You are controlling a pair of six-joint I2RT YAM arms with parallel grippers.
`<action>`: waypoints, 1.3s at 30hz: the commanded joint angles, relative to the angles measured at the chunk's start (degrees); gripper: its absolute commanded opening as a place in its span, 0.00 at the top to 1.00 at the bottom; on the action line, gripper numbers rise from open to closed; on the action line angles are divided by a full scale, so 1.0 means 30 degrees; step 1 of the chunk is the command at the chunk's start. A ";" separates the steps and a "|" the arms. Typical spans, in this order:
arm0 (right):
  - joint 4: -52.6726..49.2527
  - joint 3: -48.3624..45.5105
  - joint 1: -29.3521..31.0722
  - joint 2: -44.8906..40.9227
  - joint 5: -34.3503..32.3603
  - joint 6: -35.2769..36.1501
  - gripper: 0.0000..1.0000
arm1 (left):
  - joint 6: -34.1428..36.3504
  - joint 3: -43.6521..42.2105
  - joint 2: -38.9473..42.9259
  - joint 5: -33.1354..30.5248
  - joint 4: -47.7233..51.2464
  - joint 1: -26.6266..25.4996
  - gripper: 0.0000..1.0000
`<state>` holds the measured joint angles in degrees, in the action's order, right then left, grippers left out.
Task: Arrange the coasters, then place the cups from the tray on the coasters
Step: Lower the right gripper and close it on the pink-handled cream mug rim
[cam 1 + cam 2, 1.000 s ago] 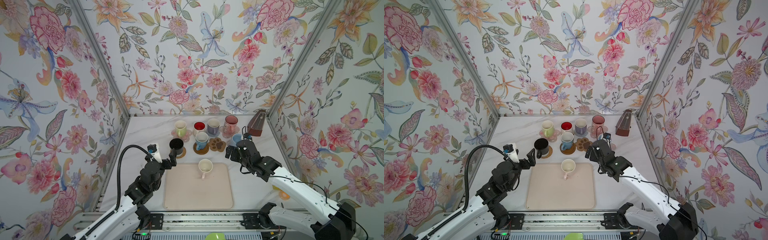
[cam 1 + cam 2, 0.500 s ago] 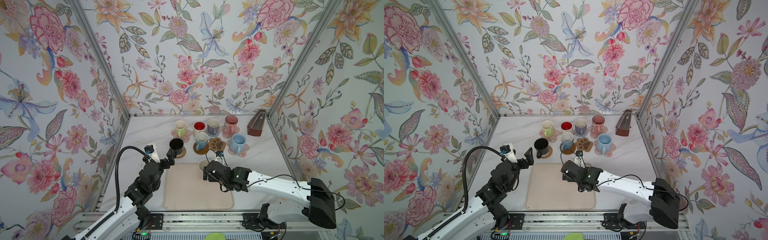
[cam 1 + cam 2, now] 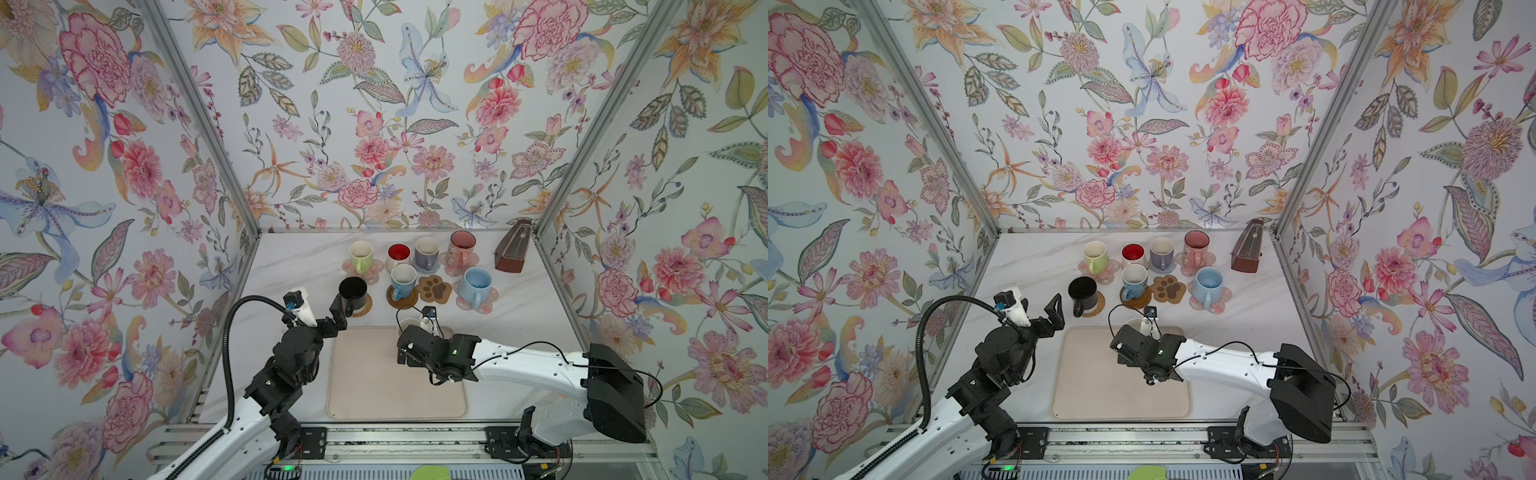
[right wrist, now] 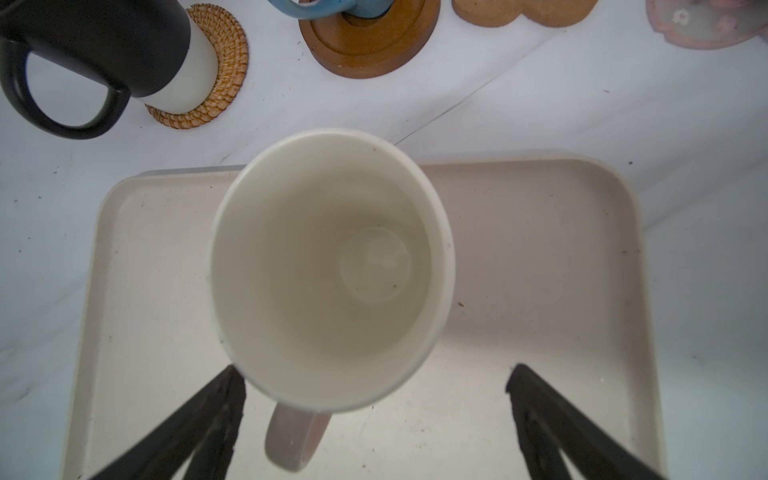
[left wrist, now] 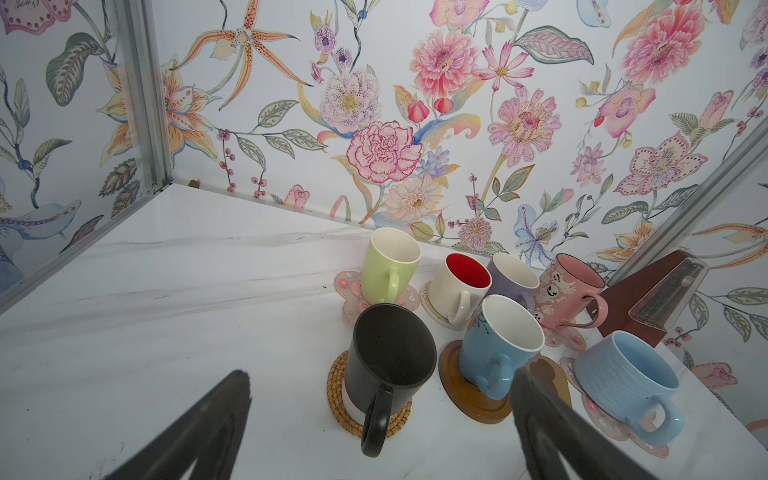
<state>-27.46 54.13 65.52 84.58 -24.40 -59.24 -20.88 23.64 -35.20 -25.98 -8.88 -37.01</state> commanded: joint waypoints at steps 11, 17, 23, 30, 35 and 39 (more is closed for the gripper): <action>0.0188 -0.0322 -0.0464 0.0487 0.0494 -0.0147 0.06 | -0.0224 -0.0137 0.0103 0.0025 -0.0290 0.0326 0.01; -0.0247 -0.0856 -0.0825 -0.0135 0.0543 0.0296 0.16 | -0.0173 -0.0065 -0.0073 0.0185 -0.0375 0.0396 0.01; -0.0422 -0.1198 -0.0986 -0.0770 0.0467 0.0681 0.27 | -0.0198 -0.0044 -0.0183 0.0280 -0.0433 0.0444 0.01; 0.0023 -0.0900 -0.0914 -0.0191 0.0737 0.1223 0.37 | -0.0216 0.0001 -0.0146 0.0368 -0.0377 0.0488 0.01; 0.0439 -0.0620 -0.0834 0.0402 0.1029 0.1786 0.45 | -0.0231 -0.0049 -0.0131 0.0427 -0.0258 0.0560 0.01; 0.0483 -0.0436 -0.0833 0.0844 0.1204 0.2074 0.51 | -0.0246 -0.0054 -0.0102 0.0456 -0.0122 0.0590 0.01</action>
<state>-25.91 51.42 62.92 85.95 -21.17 -54.39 -21.02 23.64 -35.77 -25.47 -9.08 -35.92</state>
